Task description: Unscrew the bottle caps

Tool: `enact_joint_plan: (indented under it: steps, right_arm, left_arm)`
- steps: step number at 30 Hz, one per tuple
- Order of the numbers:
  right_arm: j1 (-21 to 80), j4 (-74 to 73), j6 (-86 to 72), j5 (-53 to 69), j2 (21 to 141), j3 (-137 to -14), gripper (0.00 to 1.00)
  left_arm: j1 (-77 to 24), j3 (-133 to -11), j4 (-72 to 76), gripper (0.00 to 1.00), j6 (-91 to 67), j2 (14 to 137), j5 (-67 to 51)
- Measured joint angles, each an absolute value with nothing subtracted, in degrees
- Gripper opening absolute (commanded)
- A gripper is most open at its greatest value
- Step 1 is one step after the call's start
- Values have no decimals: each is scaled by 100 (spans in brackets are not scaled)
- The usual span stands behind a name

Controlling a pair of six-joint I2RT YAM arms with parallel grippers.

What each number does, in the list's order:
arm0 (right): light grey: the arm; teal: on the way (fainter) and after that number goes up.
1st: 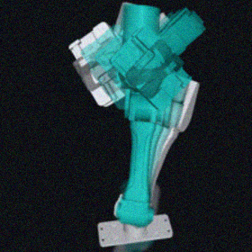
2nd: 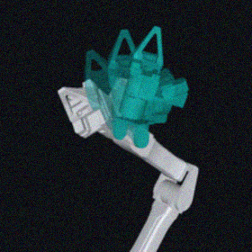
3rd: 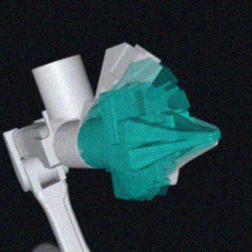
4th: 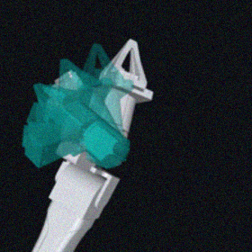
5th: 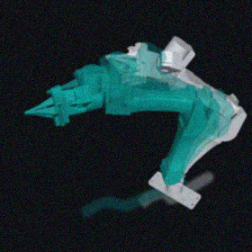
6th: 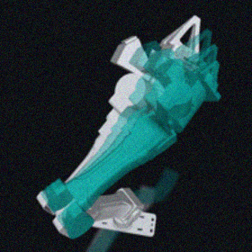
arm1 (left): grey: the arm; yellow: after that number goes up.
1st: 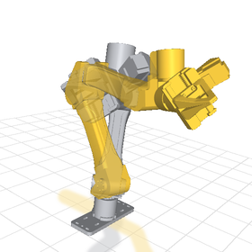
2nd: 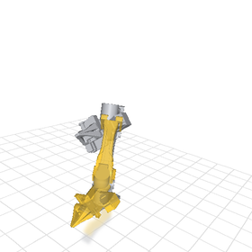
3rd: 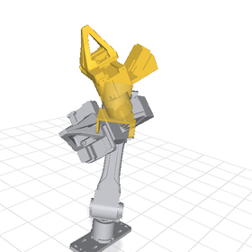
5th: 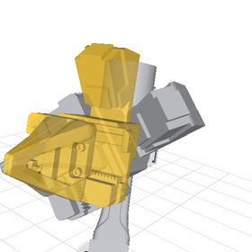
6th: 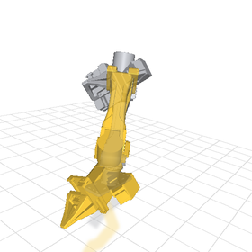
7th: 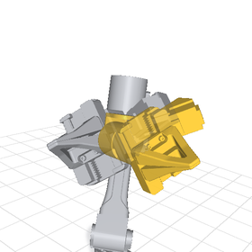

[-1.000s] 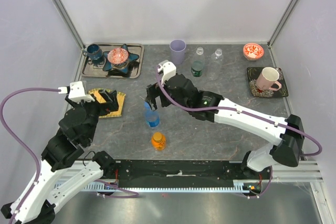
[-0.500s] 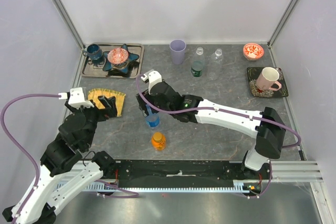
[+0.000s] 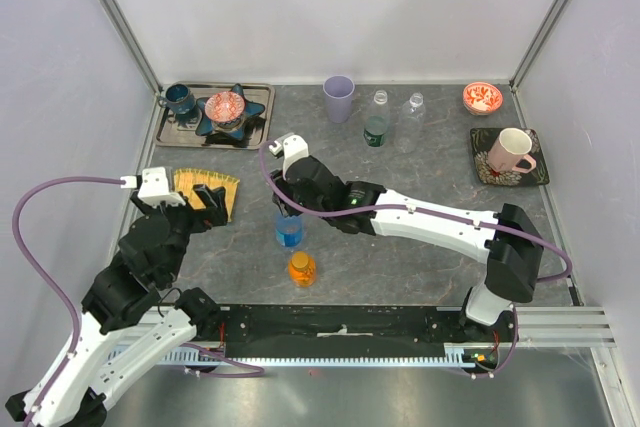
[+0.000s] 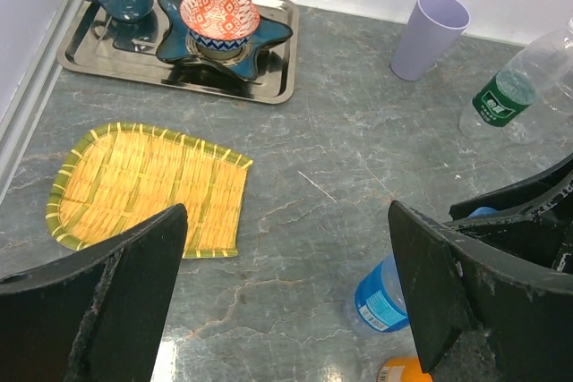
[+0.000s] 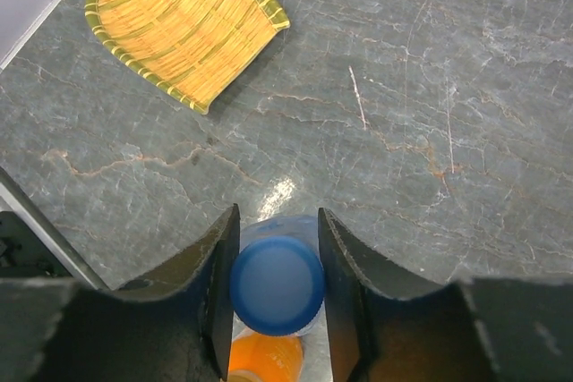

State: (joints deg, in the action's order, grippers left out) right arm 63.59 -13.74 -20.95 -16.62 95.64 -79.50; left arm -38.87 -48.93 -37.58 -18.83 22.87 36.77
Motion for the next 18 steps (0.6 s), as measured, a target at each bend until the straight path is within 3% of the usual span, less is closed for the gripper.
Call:
enact_joint_plan:
  steps: [5, 12, 18]
  right_arm:
    - [6359, -1472, -2082, -1885, 9351, -7850, 29]
    - [6189, -1925, -2062, -2425, 8267, -8064, 0]
    - [5048, -2252, -2665, -1905, 7500, -8453, 0]
  left_arm:
    - [-3887, -4866, -3680, 100, -1876, 2333, 3634]
    - [-3887, -4976, -2998, 100, -1522, 2886, 3382]
    - [-3881, -5520, -1905, 99, -1140, 3809, 2303]
